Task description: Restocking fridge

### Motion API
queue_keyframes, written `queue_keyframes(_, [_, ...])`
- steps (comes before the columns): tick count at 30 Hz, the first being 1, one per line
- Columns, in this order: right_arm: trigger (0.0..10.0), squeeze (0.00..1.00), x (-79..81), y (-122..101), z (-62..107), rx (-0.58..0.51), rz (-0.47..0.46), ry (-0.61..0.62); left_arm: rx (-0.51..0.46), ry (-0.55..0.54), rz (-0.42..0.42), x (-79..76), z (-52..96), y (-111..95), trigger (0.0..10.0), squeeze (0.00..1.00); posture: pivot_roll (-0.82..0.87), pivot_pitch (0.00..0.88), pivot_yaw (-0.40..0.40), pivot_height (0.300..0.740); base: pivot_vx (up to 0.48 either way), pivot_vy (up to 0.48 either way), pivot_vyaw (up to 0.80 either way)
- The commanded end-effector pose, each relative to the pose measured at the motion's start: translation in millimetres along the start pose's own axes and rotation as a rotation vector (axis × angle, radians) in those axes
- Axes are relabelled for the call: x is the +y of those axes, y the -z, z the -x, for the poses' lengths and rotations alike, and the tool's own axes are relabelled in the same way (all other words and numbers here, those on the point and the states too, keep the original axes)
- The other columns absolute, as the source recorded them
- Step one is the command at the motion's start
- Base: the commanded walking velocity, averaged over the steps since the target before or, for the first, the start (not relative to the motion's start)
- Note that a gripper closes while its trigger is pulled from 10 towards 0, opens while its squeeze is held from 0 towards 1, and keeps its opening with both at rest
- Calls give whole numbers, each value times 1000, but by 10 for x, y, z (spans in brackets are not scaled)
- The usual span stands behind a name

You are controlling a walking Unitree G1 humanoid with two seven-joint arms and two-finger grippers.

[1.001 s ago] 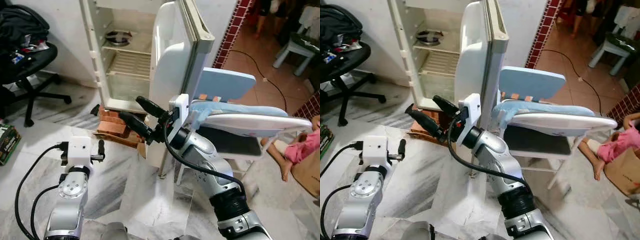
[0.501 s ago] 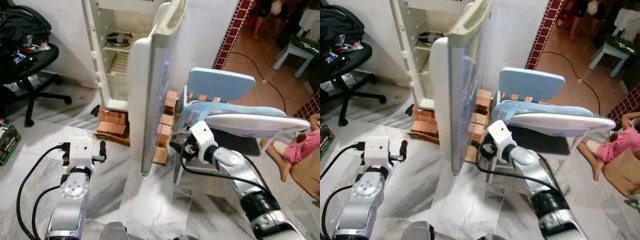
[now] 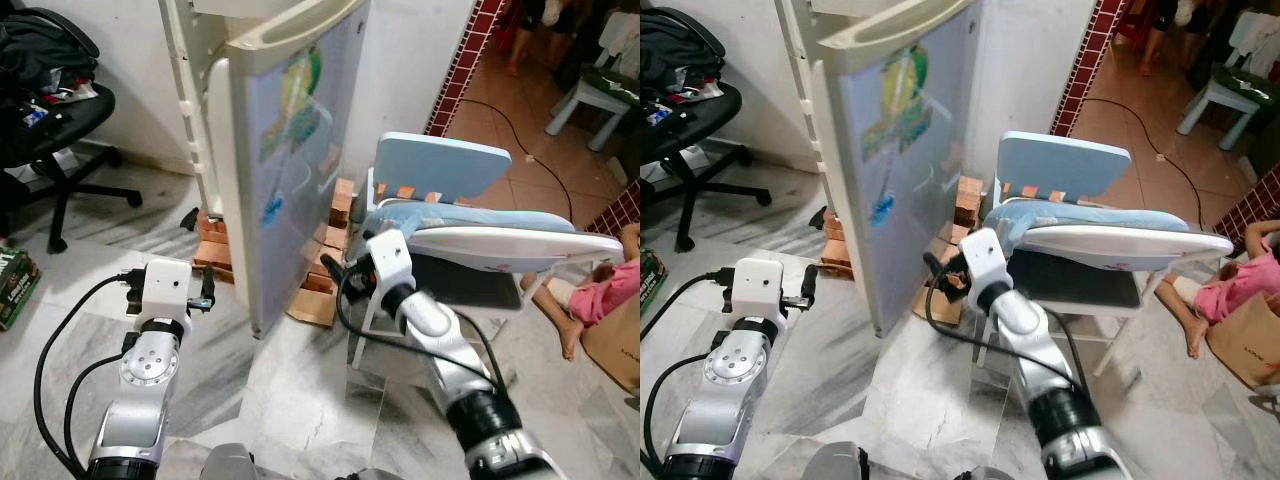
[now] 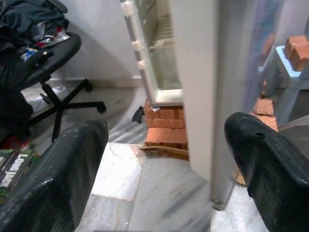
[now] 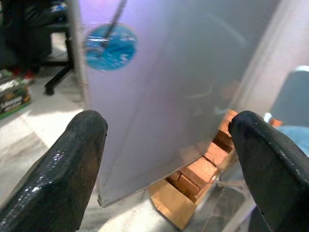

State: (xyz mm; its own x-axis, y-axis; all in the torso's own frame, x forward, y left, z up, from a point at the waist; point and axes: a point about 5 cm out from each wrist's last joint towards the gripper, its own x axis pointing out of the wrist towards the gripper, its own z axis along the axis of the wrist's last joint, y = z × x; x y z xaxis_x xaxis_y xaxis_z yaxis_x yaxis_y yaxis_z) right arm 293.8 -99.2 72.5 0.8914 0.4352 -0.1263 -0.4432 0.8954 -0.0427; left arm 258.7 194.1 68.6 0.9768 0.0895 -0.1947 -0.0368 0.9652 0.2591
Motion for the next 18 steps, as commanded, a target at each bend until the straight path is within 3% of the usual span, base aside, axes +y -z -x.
queue_keyframes(1, [10000,0,-91,-105,41,-67,-17,70,-40,16,-3,-25,-17,-68,10000,0,117,21,-74,740,0,0,0])
queue_keyframes(5, [10000,0,-185,-79,146,-95,-39,184,-88,33,-3,-83,26,-123,10000,0,100,27,-51,740,0,0,0])
queue_keyframes(11, [10000,0,-322,-84,293,-79,7,223,-130,67,19,-130,18,-159,10000,0,75,28,-29,740,0,0,0])
queue_keyframes(15, [10000,0,-311,-28,352,-41,-11,208,-179,86,-23,-128,-28,-244,10000,0,58,25,-12,740,0,0,0])
queue_keyframes(18, [10000,0,-300,-93,355,-71,-3,188,-195,90,-31,-125,-64,-298,10000,0,58,20,-9,740,0,0,0])
